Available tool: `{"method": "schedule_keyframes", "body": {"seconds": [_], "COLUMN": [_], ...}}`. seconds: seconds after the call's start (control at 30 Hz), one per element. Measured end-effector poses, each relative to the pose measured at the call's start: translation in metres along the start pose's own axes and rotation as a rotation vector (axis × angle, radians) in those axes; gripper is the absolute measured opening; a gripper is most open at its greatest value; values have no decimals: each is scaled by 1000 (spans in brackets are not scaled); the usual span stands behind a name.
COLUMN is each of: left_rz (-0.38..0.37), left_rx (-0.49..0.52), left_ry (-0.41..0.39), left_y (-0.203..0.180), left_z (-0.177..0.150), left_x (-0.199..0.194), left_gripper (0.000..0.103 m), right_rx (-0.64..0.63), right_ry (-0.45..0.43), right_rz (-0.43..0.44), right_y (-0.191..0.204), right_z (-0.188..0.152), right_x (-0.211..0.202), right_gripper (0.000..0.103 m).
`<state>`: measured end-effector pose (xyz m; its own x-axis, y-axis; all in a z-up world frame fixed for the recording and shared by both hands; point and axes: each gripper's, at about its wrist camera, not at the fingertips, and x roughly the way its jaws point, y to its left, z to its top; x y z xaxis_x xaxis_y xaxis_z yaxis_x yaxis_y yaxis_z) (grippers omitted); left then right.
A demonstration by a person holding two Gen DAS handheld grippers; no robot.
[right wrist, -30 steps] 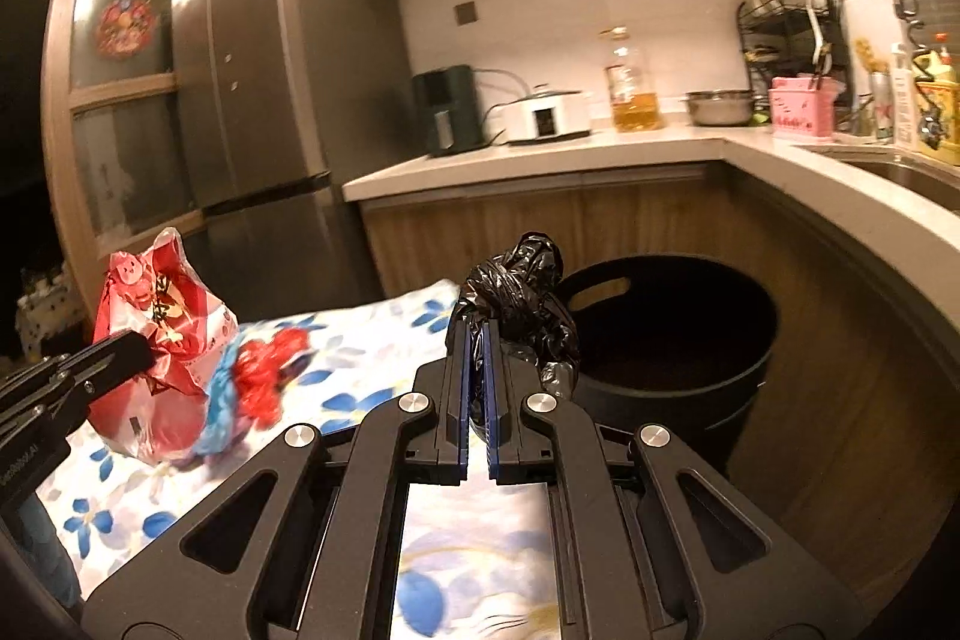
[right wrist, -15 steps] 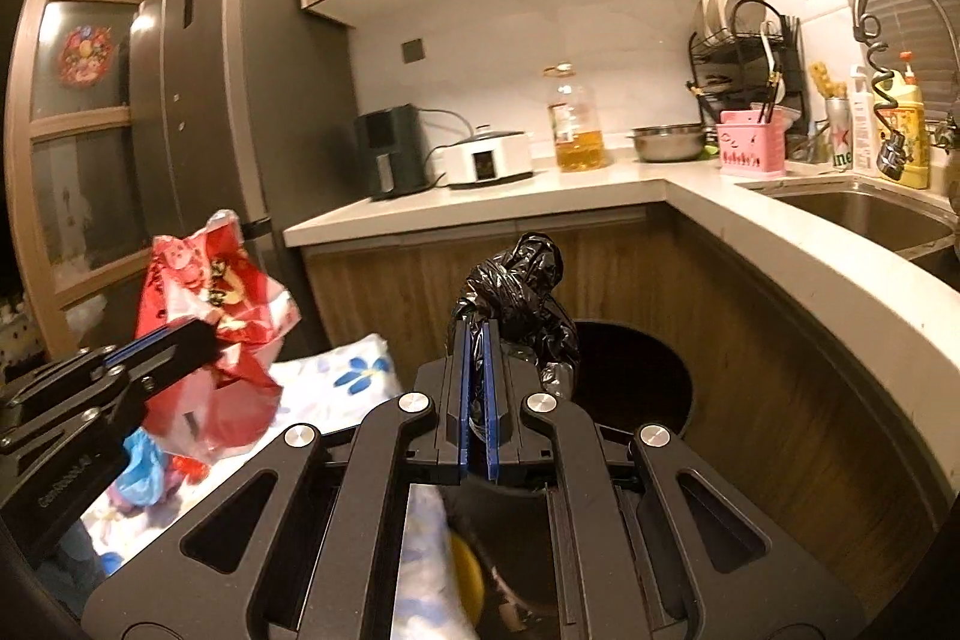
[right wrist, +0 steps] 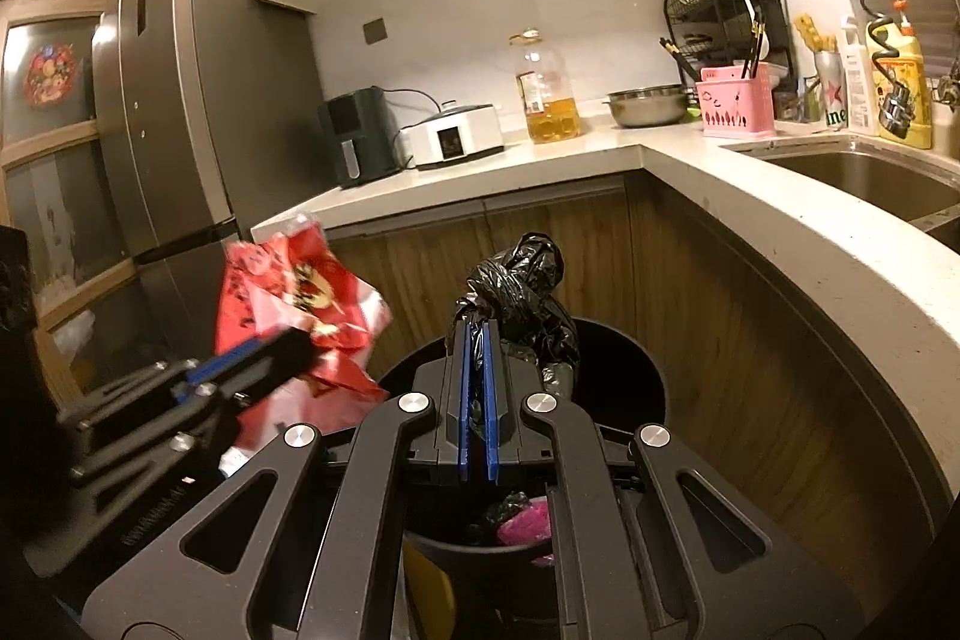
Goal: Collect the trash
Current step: 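Carry both bags over the black bin and open both tools to drop them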
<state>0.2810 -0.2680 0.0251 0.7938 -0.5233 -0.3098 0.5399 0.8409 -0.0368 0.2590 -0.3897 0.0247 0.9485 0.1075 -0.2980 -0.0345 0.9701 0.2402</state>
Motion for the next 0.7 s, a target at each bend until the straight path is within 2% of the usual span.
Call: {"method": "schedule_keyframes", "body": {"seconds": [0.27, 0.47, 0.63, 0.7], "left_rz": [-17, -39, -30, -18], "left_rx": [2, -13, -23, -39], "left_ry": [46, 75, 90, 88], "left_y": [2, 6, 11, 17], "left_z": [-9, -13, -18, -19], "left_x": [25, 38, 43, 42], "left_gripper": [11, 19, 37, 52], "right_rx": [18, 30, 33, 41], "right_ry": [17, 32, 42, 51], "right_rz": [11, 12, 7, 4], "right_y": [-8, -13, -13, -16], "right_z": [2, 1, 1, 0], "right_x": [16, 25, 31, 34], "right_gripper": [4, 5, 6, 8]}}
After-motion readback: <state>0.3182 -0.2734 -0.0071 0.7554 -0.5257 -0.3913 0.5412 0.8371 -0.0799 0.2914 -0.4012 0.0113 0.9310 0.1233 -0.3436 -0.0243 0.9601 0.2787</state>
